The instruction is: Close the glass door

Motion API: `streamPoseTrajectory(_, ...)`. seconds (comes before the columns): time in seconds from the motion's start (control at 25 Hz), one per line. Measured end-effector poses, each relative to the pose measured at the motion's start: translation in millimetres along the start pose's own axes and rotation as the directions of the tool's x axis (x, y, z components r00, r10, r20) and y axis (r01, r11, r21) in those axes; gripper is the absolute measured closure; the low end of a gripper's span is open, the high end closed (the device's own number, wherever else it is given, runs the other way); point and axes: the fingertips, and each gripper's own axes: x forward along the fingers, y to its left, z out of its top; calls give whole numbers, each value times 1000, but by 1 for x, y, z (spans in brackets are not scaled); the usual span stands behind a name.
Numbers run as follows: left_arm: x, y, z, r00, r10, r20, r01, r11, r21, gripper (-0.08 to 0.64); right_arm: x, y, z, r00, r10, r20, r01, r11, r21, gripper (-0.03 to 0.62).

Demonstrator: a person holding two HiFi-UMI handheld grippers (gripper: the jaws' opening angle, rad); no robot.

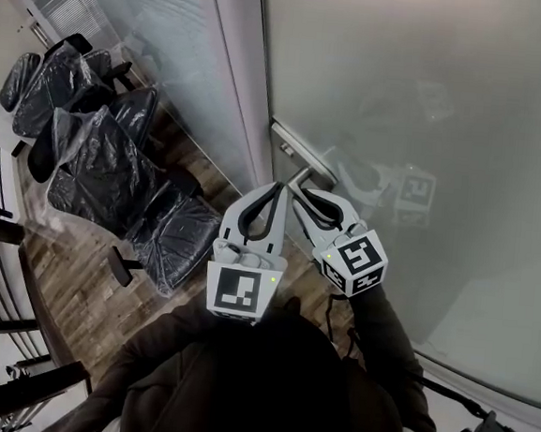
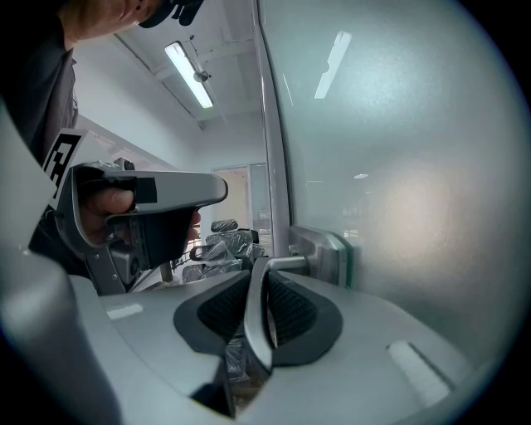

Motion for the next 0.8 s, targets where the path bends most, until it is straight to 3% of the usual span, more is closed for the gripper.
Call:
streamPoseTrajectory(0.4,-1,7,15,998,30,48,-30,1000,-1,563,-2,2,4,997,-34,-67,25,990,-136,525)
streamPoseTrajectory(0.56,-4,13,13,997,50,58,-49,999,-19,563,-13,6,33,999,-20,40,26,985,-173,539)
streamPoseTrajectory(0.68,-6,18,10,996,65,62,-63,997,-34,563,-24,8,58,994,-5,112,20,990,-137,568)
streamPoseTrajectory(0.8,-9,21,5,996,77,48,-75,996,-41,563,-32,7,63,991,-36,127,49,993,-105,591)
